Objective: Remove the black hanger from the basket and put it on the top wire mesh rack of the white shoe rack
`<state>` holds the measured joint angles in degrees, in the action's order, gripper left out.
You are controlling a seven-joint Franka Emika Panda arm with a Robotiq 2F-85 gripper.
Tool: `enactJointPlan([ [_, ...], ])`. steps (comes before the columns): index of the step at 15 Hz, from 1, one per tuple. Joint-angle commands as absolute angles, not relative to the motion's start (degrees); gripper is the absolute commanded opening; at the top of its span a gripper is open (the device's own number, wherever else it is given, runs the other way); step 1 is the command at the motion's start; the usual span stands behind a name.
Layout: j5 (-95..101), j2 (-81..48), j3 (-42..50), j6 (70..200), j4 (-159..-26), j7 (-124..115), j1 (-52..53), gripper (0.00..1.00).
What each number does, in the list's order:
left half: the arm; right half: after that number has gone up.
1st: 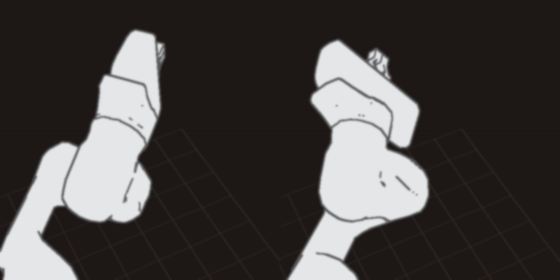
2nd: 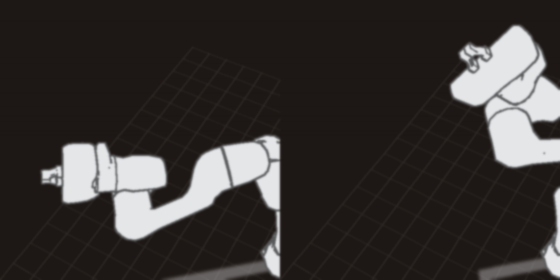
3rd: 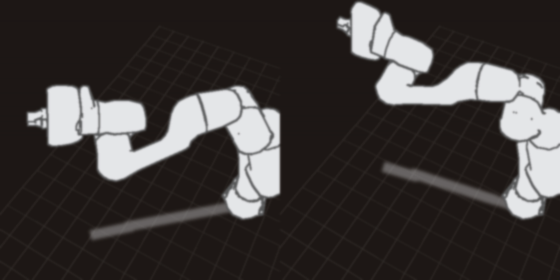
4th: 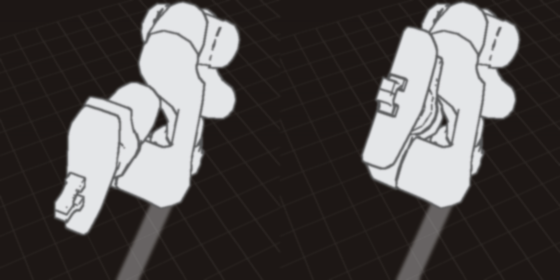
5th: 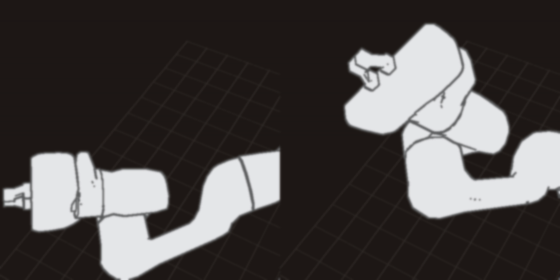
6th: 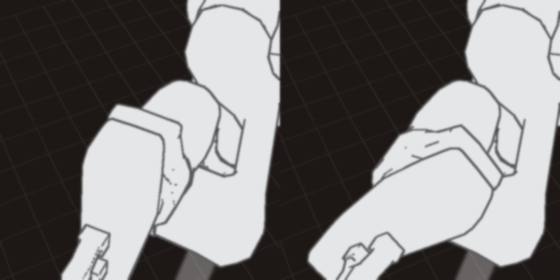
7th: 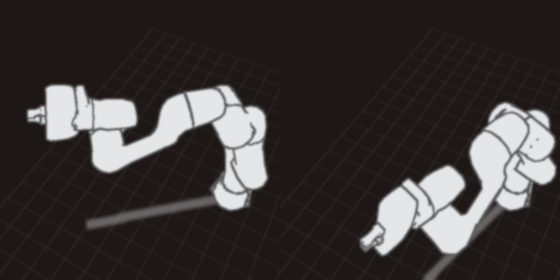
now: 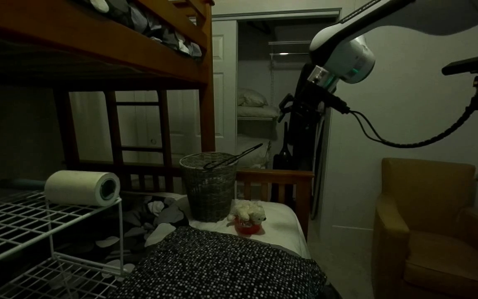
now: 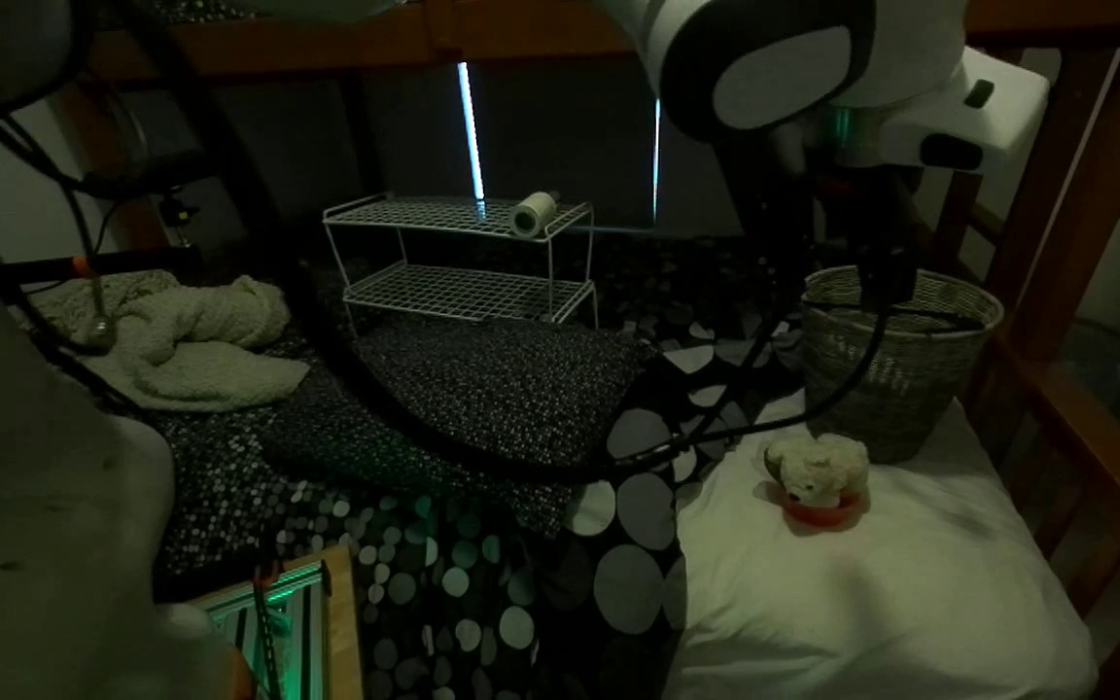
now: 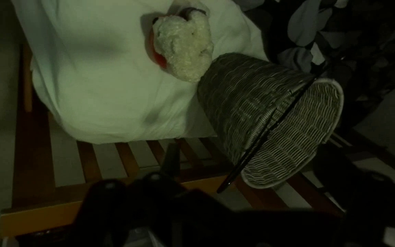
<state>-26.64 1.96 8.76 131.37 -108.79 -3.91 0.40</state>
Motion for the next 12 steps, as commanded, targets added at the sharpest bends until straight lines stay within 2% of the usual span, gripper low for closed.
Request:
enactJointPlan([
  [1, -27.99, -0.66, 7.06, 129.9, -105.68, -4.46, -1.59, 1.0],
  [10, -28.94, -4.64, 6.82, 128.66, -100.95, -5.65, -2.1, 1.0],
  [12, -29.72, -8.97, 6.19, 128.63, -97.43, -9.21, -2.28, 1.0],
])
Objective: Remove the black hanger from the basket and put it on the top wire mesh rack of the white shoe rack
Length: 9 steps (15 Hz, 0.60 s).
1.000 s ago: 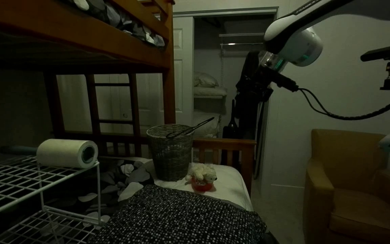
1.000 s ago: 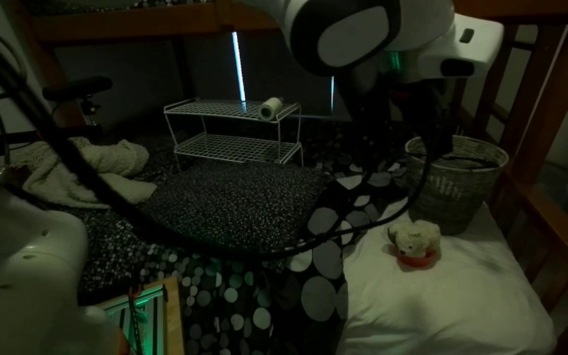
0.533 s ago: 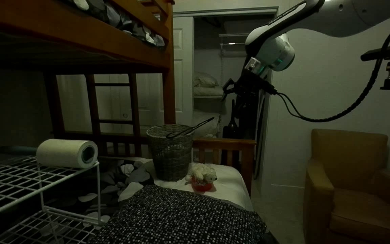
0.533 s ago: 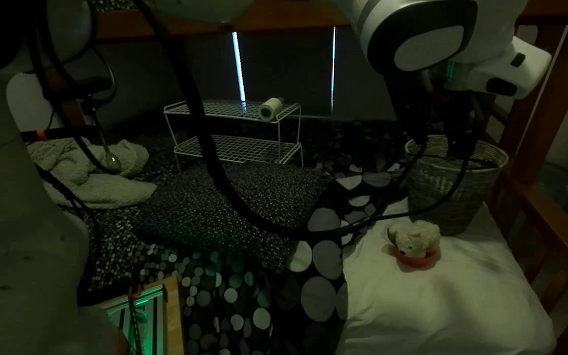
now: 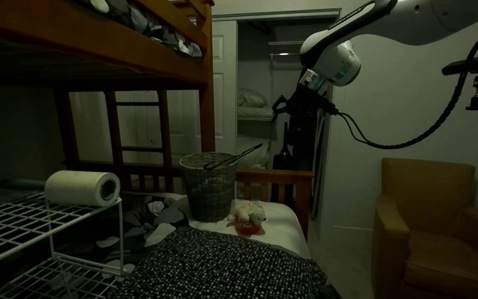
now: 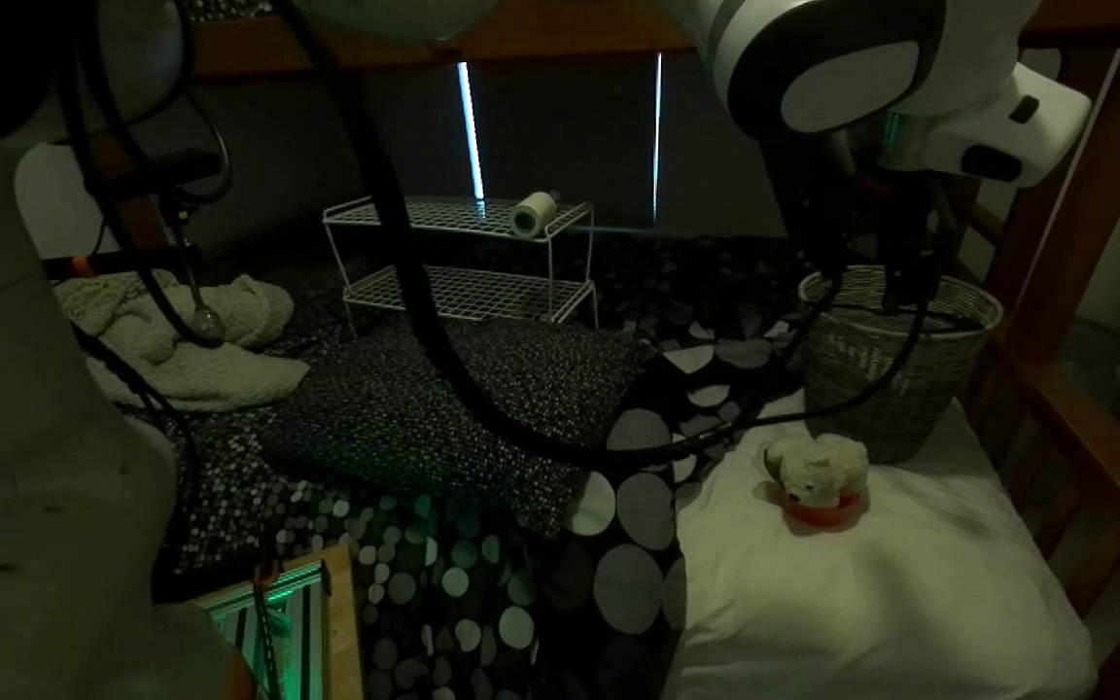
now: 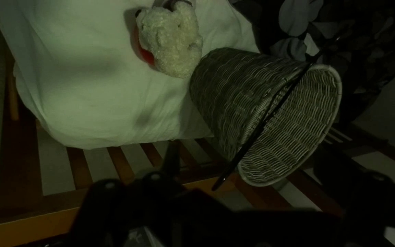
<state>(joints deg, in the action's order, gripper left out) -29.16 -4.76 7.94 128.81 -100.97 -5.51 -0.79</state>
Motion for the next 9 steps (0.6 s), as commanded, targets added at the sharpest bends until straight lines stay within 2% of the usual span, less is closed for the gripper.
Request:
enactJointPlan([
  [1, -30.62, -10.73, 5.78, 127.88, -95.67, -9.53, -2.6, 1.0],
  [9, -32.18, -30.32, 3.12, 126.16, -74.5, -21.64, -6.32, 1.0],
])
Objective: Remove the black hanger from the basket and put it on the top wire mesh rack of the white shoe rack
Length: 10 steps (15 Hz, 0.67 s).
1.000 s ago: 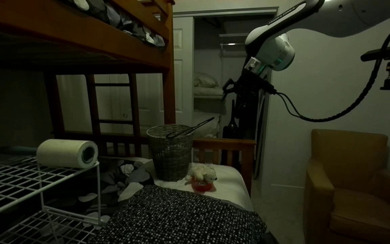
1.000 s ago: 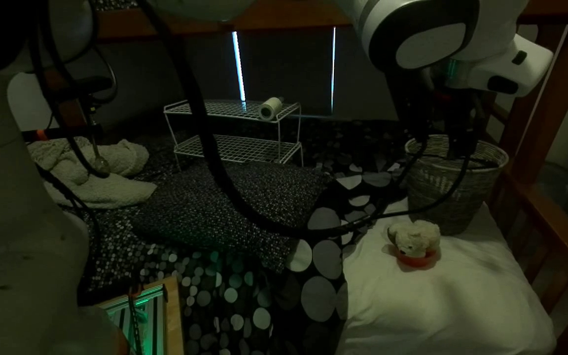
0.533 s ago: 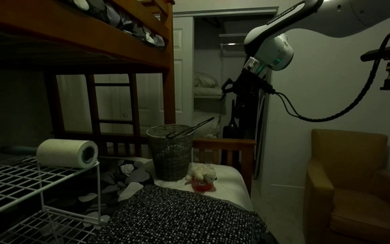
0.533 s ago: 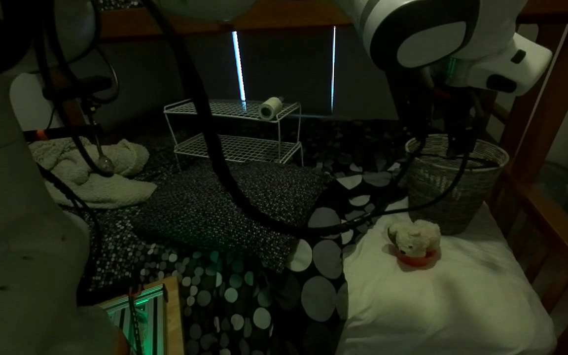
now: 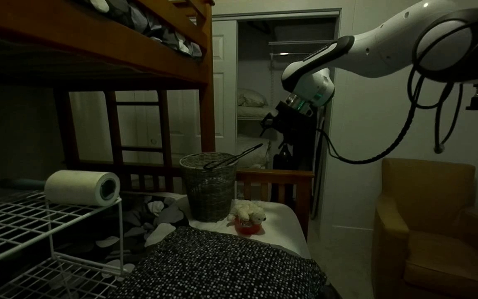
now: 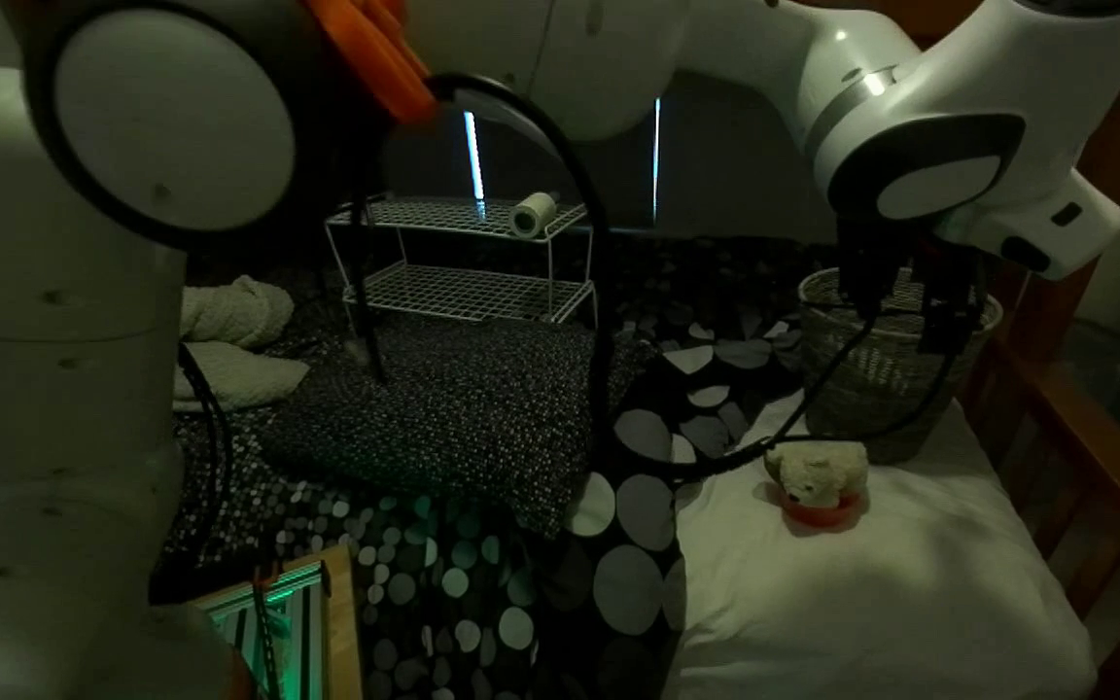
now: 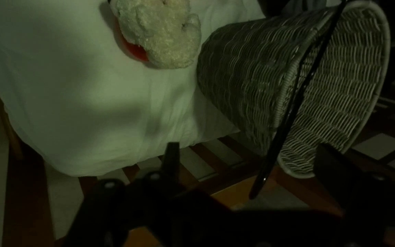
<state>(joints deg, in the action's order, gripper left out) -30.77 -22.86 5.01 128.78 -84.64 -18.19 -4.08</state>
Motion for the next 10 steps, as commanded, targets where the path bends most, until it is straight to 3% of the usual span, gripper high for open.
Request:
enactJointPlan([
  [1, -31.55, -32.87, 2.61, 125.1, -70.4, -22.89, -6.76, 1.0],
  [3, -30.9, -36.28, 1.99, 123.99, -65.22, -24.35, -7.25, 0.96],
  [5, -30.87, -40.33, 1.16, 122.94, -59.52, -25.43, -7.98, 0.71],
  [6, -30.69, -41.05, 0.88, 121.95, -57.82, -25.99, -8.37, 0.71],
  [10, -30.42, -47.2, -0.76, 115.62, -49.0, -27.98, -10.14, 0.39],
])
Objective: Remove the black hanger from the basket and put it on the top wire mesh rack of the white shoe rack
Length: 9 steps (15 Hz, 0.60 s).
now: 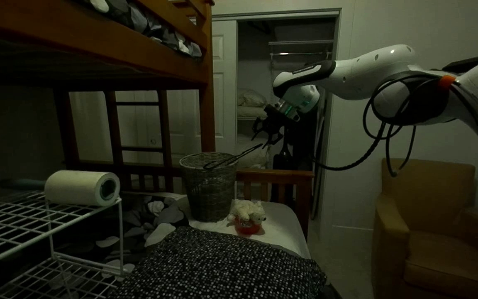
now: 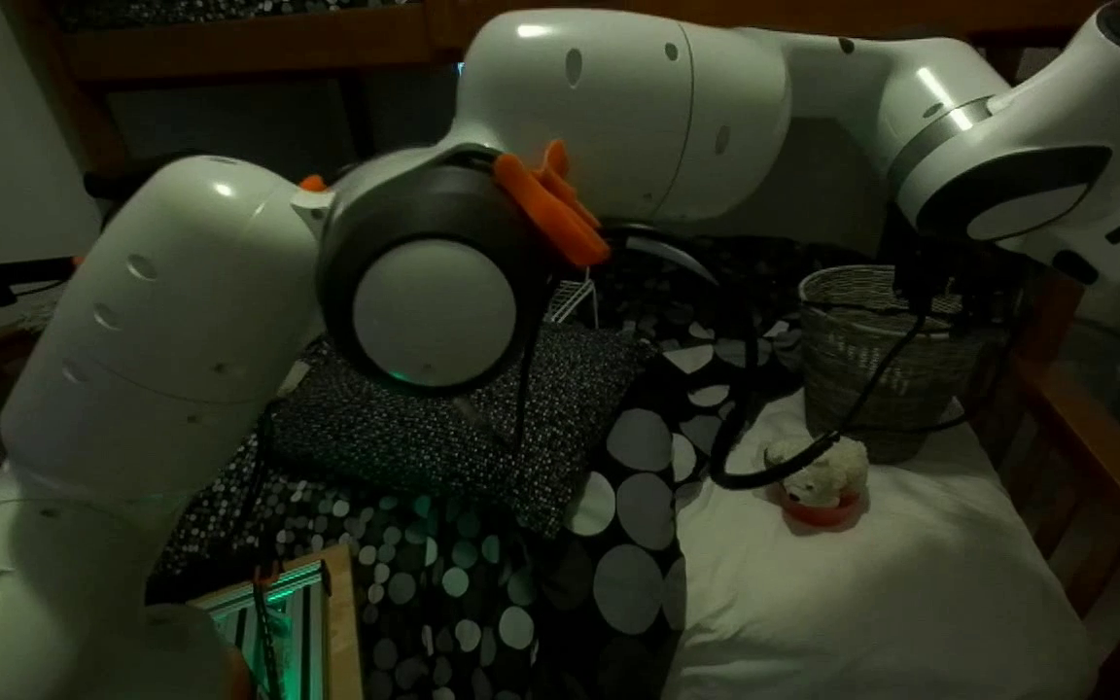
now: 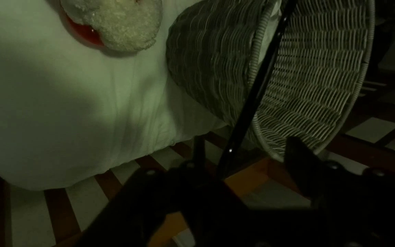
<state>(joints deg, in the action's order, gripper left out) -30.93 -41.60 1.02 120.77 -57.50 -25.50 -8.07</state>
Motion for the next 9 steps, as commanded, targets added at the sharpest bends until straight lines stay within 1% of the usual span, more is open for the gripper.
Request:
enactJointPlan([
  [1, -30.3, -48.26, -1.02, 114.28, -47.46, -28.51, -10.48, 0.32],
  [2, -30.16, -49.42, -1.24, 113.18, -45.94, -29.01, -10.78, 0.23],
  [4, -30.07, -51.23, -1.71, 111.62, -43.38, -29.9, -11.32, 0.1],
  [5, -29.83, -51.86, -1.79, 111.32, -42.18, -30.25, -11.48, 0.01],
  [8, -31.08, -52.24, -0.72, 112.19, -40.41, -30.57, -11.46, 0.0],
  [9, -31.5, -51.34, -0.93, 113.19, -40.23, -29.91, -11.83, 0.02],
])
